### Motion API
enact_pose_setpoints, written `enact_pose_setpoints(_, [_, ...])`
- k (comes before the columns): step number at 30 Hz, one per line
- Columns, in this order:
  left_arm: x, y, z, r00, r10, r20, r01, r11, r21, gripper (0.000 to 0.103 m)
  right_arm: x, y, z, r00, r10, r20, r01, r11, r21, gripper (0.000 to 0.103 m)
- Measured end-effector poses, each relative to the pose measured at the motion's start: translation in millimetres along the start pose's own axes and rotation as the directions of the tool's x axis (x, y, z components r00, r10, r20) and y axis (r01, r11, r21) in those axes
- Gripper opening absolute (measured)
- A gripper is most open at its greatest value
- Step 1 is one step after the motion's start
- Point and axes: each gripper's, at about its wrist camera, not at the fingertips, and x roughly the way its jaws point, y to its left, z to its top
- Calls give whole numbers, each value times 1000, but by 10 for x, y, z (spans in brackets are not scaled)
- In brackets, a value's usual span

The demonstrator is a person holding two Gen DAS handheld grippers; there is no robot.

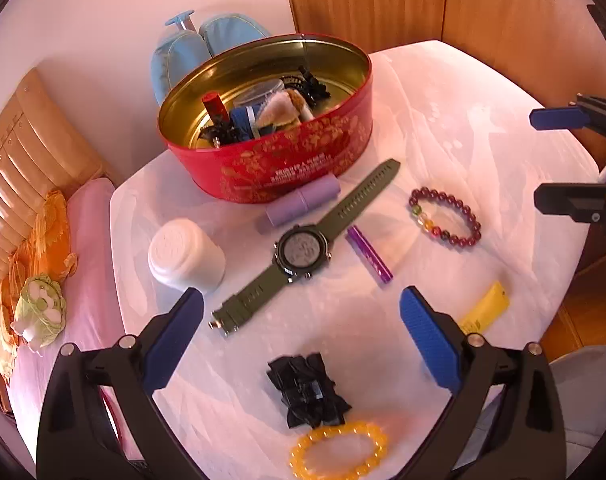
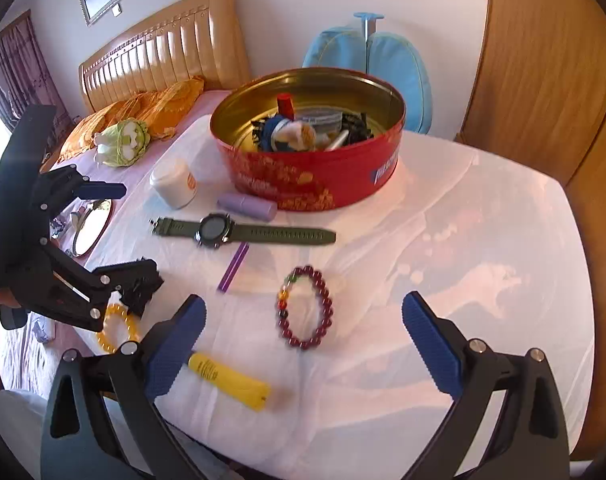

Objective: Organize jewelry
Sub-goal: 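Withdraw both grippers from the tin back over the table, then grasp the yellow sunscreen tube with the right gripper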

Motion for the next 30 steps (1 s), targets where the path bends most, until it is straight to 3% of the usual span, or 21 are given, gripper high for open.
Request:
enact_pose_setpoints(8, [21,8,-332,997,-61,-47,62,998,27,96,-9,184,-361,998,-21,-56,24,999,43,99])
enact_pose_setpoints(16, [164,216,-308,992,-124,-2,124,984,126,96,233,588,-466,988,-68,-137,81,992,94,99])
enact_pose_setpoints(21, [200,280,-376,981,-194,-10,191,958,214,96,407,929,-581,976,-110,-188,111,994,-4,99])
enact_pose_setpoints(24, [237,317,-377,980,-197,-3,193,955,224,96,519,1013,-619,963,-175,-203,164,984,-70,99])
enact_pose_setpoints(30, [227,324,-487,979,-203,-5,199,953,231,96,705,1059,-567,960,-189,-209,157,974,-161,99])
